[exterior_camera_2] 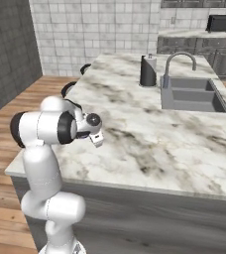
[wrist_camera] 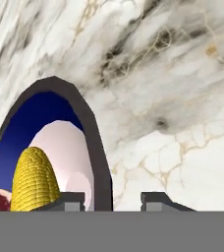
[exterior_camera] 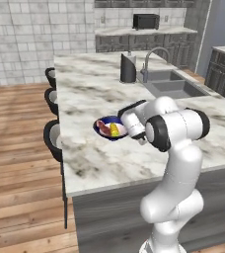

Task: The microwave is finished heating the steak and corn. Take the bowl containing the food and place it on the dining counter.

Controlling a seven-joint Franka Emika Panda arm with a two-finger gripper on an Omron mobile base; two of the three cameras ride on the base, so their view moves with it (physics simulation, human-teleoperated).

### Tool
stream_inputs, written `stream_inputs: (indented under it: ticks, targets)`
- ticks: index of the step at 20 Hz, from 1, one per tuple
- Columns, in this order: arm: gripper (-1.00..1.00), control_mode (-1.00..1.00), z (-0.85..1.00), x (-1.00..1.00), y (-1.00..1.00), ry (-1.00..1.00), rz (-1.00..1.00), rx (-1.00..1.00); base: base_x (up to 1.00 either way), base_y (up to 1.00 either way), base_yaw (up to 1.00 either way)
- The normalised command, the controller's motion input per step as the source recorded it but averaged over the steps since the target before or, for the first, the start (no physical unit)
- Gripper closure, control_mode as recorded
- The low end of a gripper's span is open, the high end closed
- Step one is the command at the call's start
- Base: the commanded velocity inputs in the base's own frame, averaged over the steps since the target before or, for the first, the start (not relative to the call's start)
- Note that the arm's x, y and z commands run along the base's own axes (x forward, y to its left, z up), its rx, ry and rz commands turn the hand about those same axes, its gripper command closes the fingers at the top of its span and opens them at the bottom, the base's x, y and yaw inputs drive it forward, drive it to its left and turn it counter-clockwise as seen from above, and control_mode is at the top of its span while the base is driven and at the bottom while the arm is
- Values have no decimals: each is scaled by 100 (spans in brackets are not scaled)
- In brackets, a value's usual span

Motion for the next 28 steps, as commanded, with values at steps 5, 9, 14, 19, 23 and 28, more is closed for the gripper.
stream_inputs:
  ticks: [5,9,14,19,23,28]
  targets:
    - [-100,-100,82,-40,-1,-4,0,0,0,0,0]
    - [-100,-100,100,-50,-11,0,0,0,0,0,0]
    - [-100,-100,100,-85,-22,1,-4,0,0,0,0]
    - [-100,-100,100,-99,-19,5,-1,0,0,0,0]
    - [-100,-100,100,-100,-20,3,0,0,0,0,0]
    - [-100,-100,100,-100,-24,2,0,0,0,0,0]
